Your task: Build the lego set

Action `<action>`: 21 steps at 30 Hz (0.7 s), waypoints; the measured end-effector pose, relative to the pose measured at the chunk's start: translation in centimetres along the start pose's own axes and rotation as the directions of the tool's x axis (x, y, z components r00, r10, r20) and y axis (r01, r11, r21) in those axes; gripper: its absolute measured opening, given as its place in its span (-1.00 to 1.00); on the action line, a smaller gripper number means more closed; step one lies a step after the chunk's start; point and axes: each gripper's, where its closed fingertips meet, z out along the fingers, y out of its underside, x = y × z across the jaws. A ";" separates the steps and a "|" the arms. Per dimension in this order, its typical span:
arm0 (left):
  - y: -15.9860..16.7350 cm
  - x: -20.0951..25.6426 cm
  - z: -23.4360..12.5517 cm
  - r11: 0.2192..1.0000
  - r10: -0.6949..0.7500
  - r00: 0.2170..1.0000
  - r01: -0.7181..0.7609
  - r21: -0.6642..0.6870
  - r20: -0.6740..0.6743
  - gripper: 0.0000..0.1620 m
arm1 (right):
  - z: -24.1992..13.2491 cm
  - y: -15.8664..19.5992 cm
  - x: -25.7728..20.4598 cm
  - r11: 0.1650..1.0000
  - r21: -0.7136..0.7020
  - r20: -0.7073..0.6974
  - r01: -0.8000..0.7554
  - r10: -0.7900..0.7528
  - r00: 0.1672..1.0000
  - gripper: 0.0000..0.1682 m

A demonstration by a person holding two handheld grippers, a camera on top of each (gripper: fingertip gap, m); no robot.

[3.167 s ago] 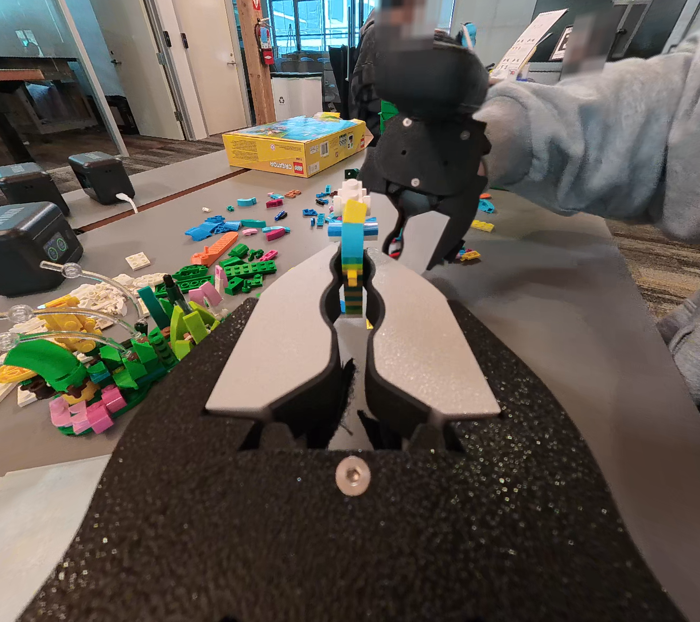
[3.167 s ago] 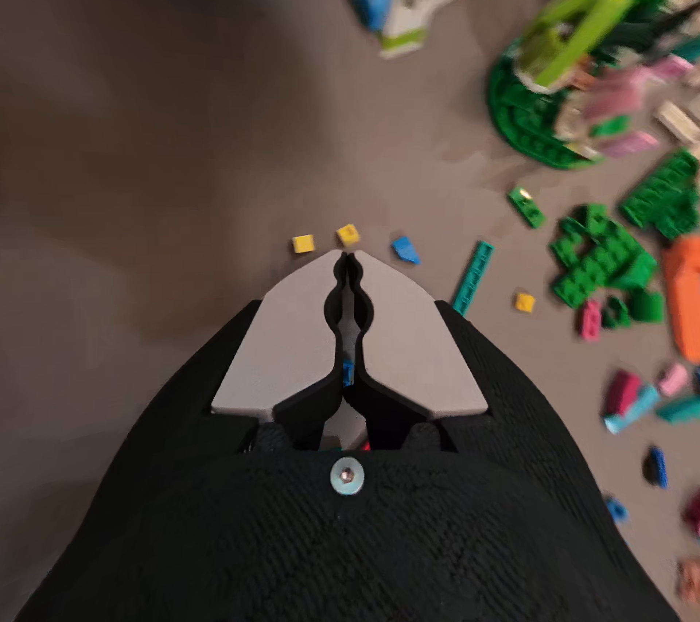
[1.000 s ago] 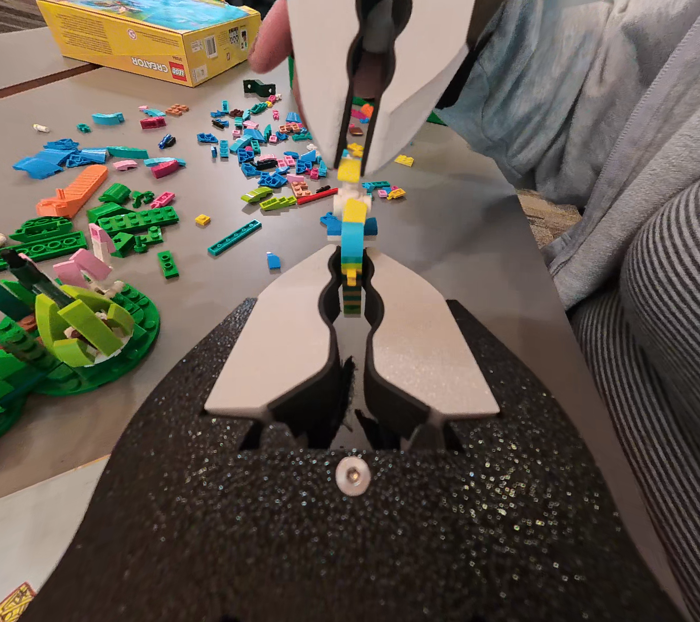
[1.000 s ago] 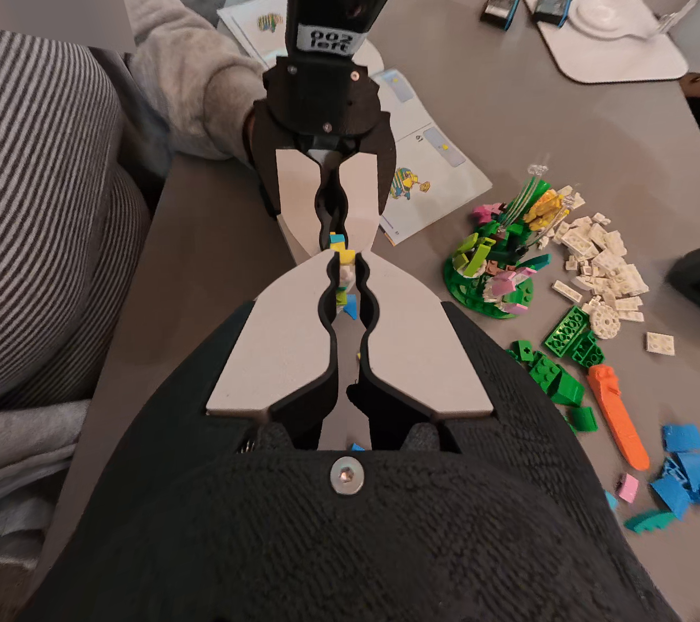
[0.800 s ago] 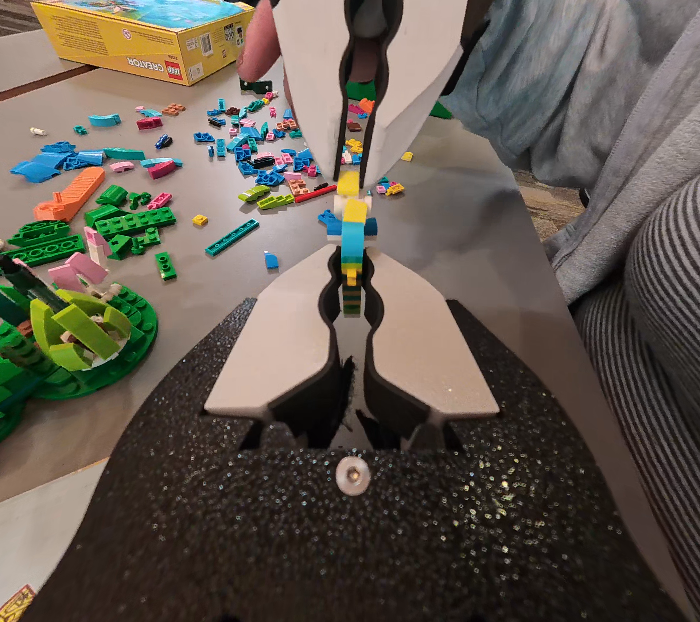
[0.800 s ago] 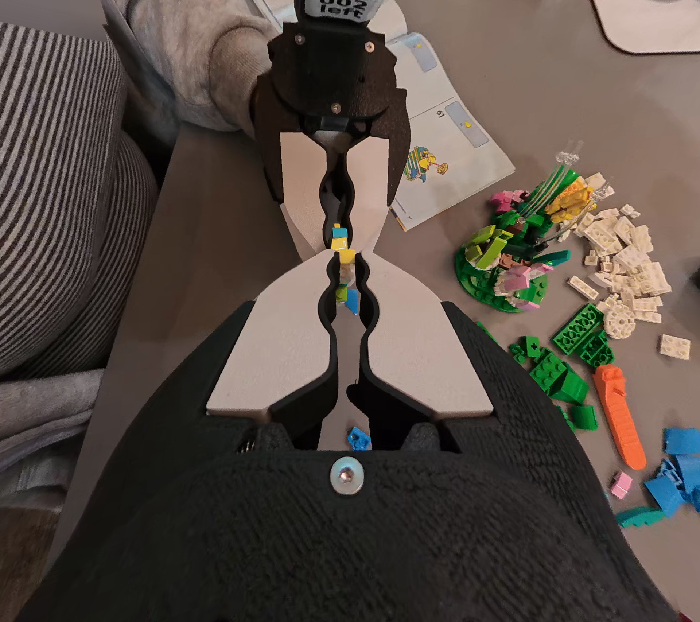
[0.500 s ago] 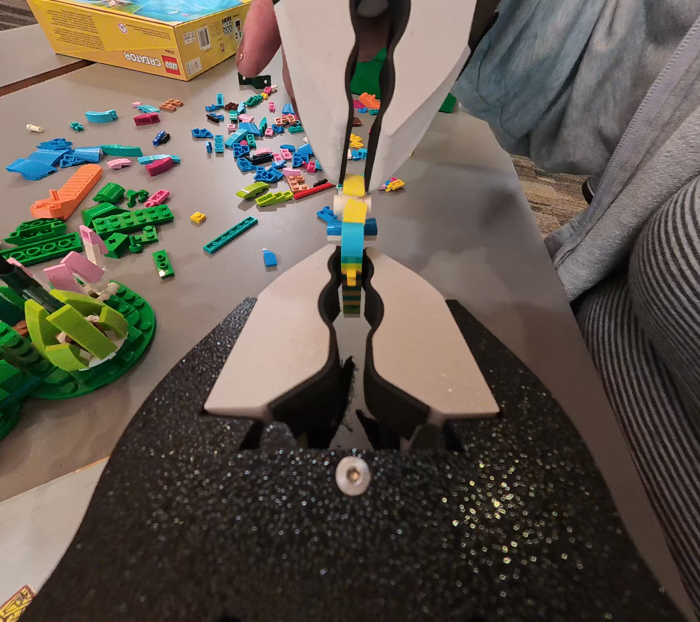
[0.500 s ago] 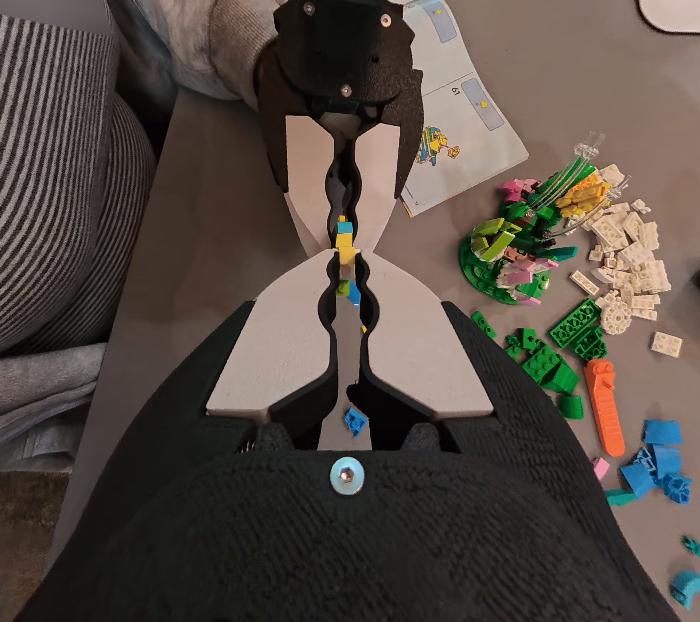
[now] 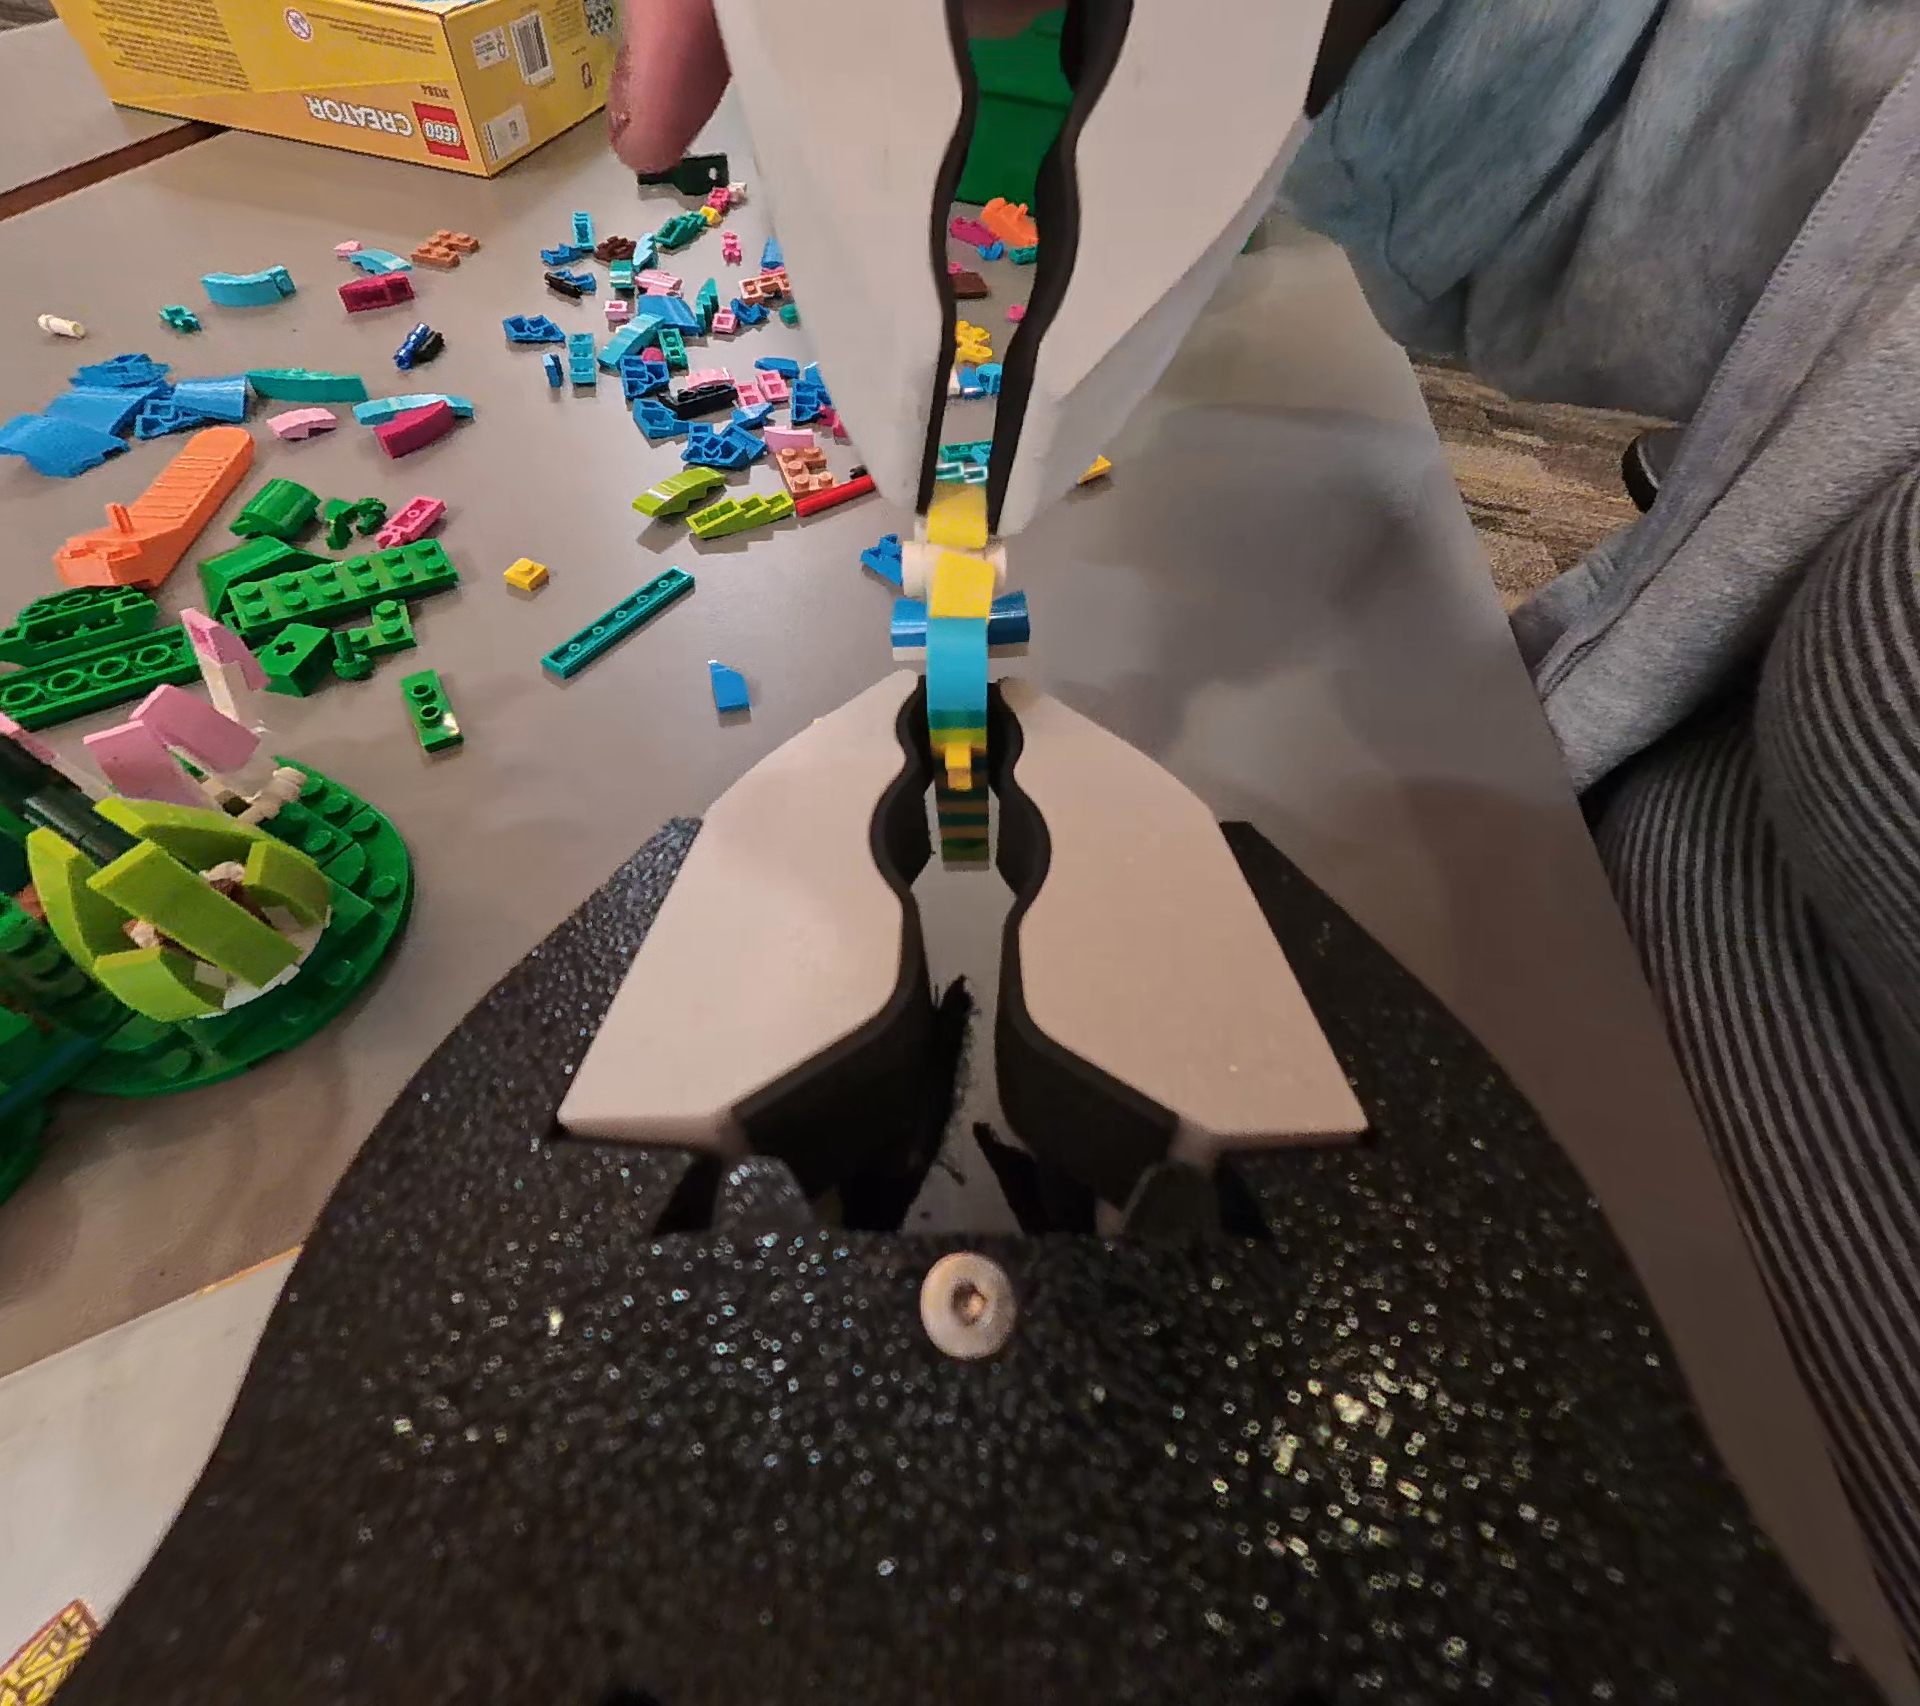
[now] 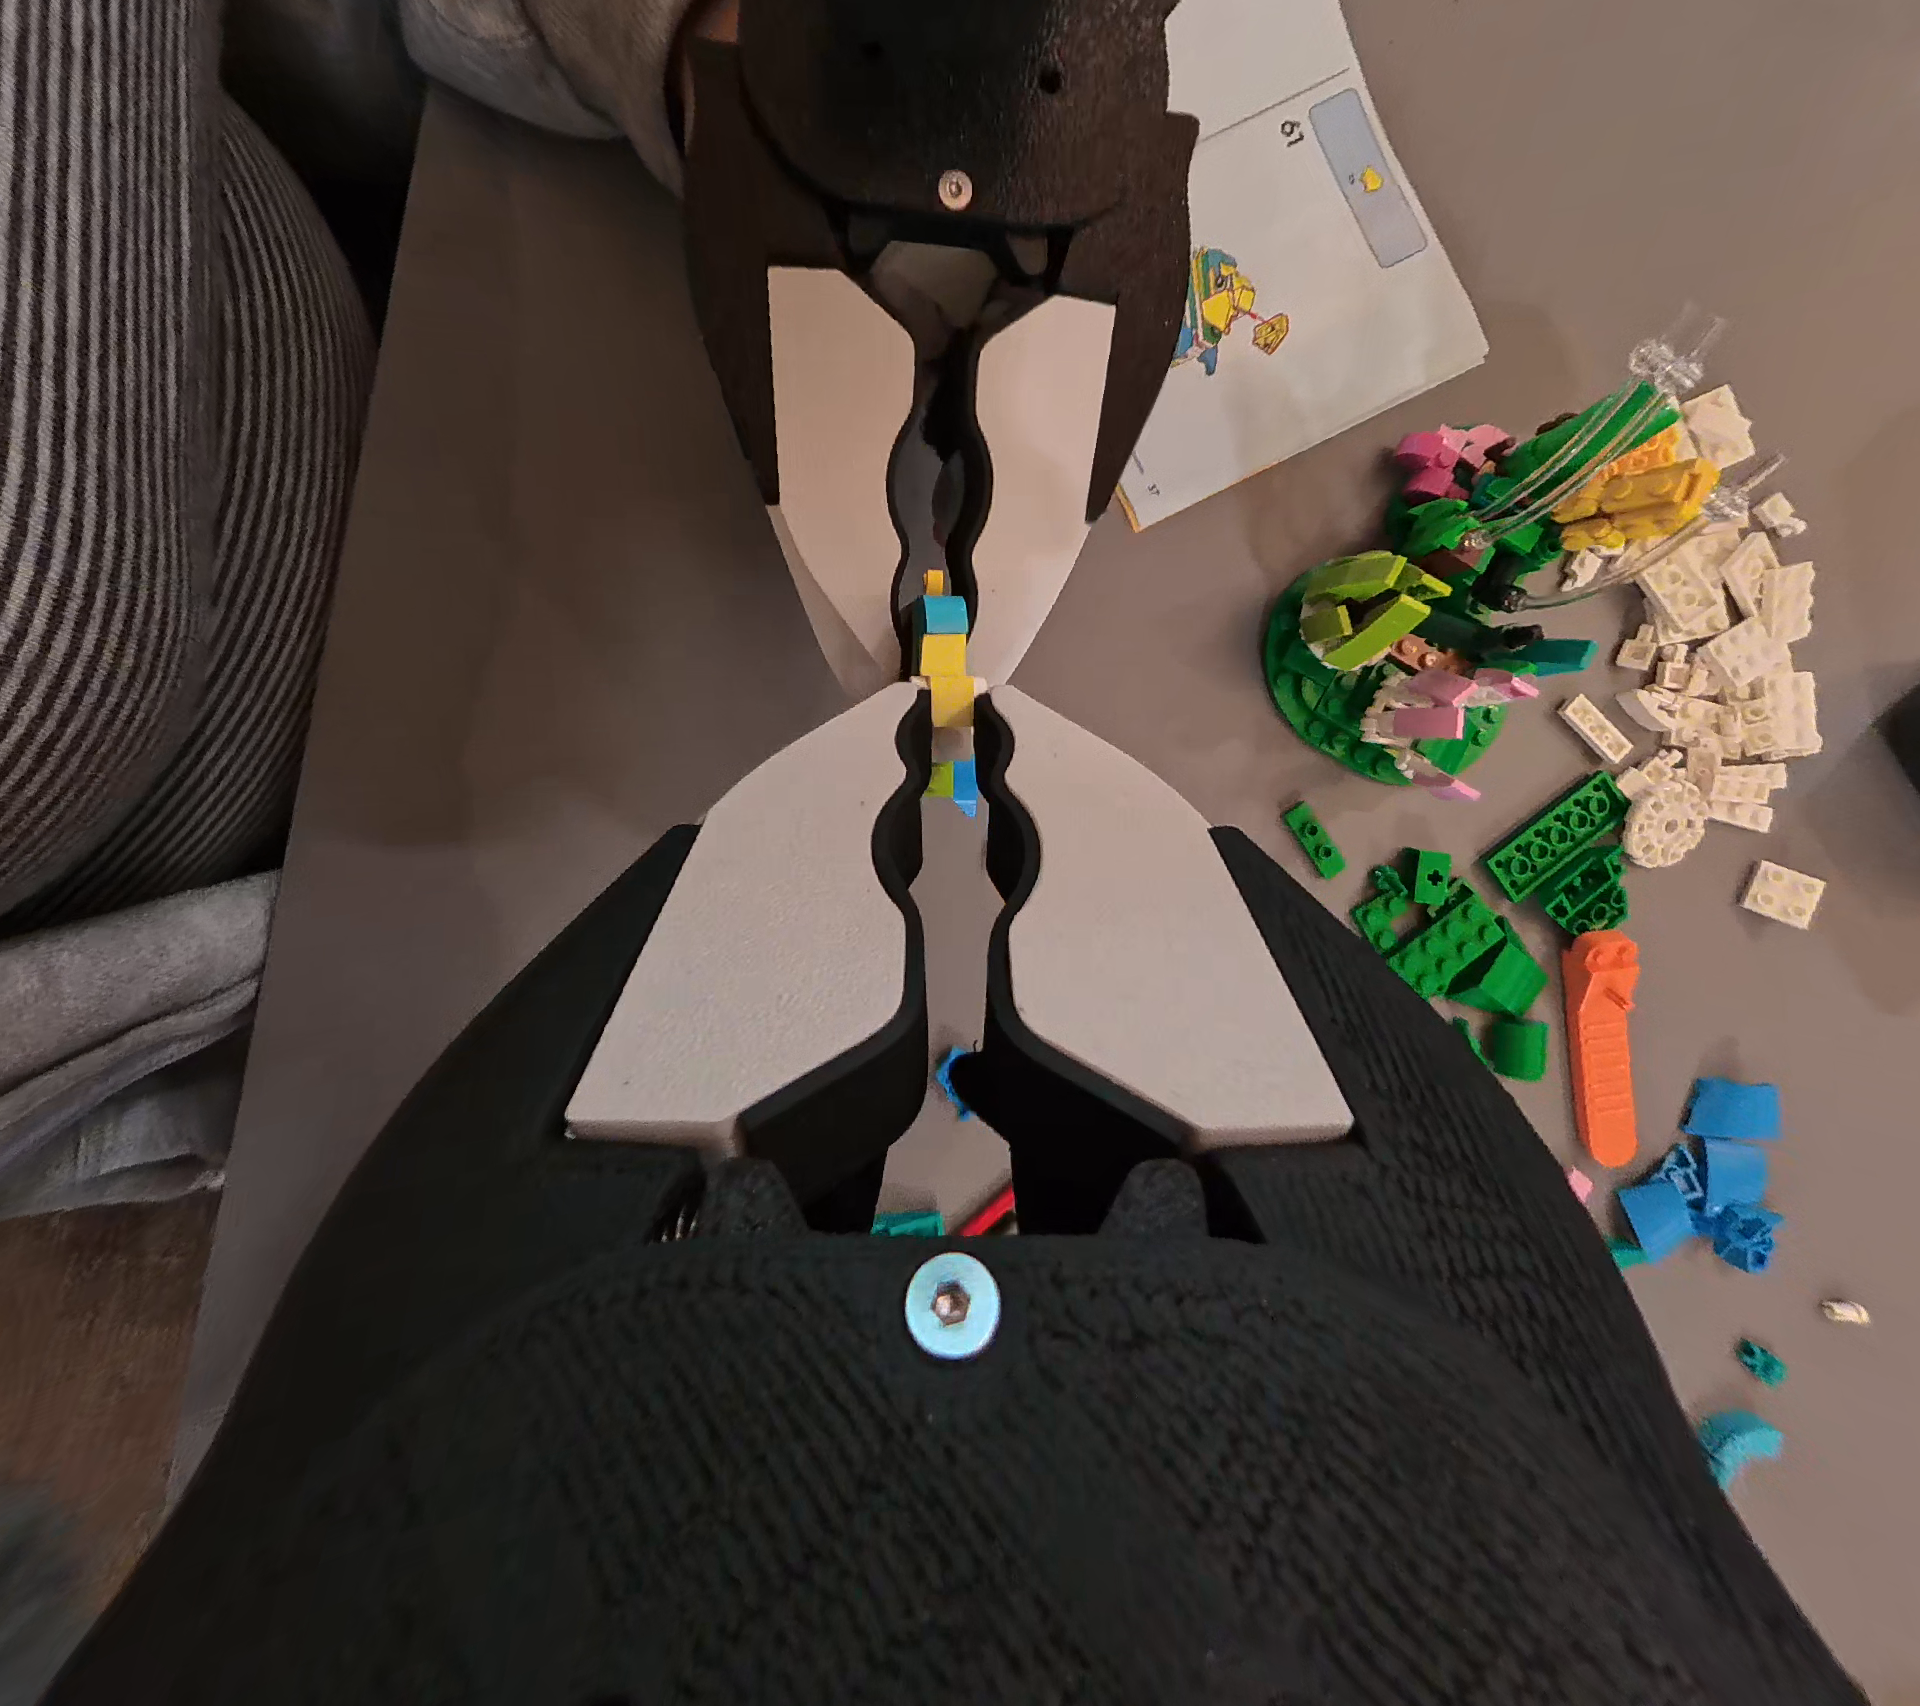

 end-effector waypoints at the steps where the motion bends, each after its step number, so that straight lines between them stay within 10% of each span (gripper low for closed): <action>1: 0.0 0.1 0.0 1.000 0.004 1.000 -0.004 -0.003 -0.001 -0.90 | 0.0 0.1 -0.1 1.000 -0.017 0.003 0.006 -0.006 1.000 -0.92; 21: -0.3 0.1 -0.1 1.000 -0.007 1.000 0.007 0.021 -0.015 -0.90 | -0.2 -0.4 0.0 0.998 -0.044 0.001 0.036 -0.036 0.999 -0.89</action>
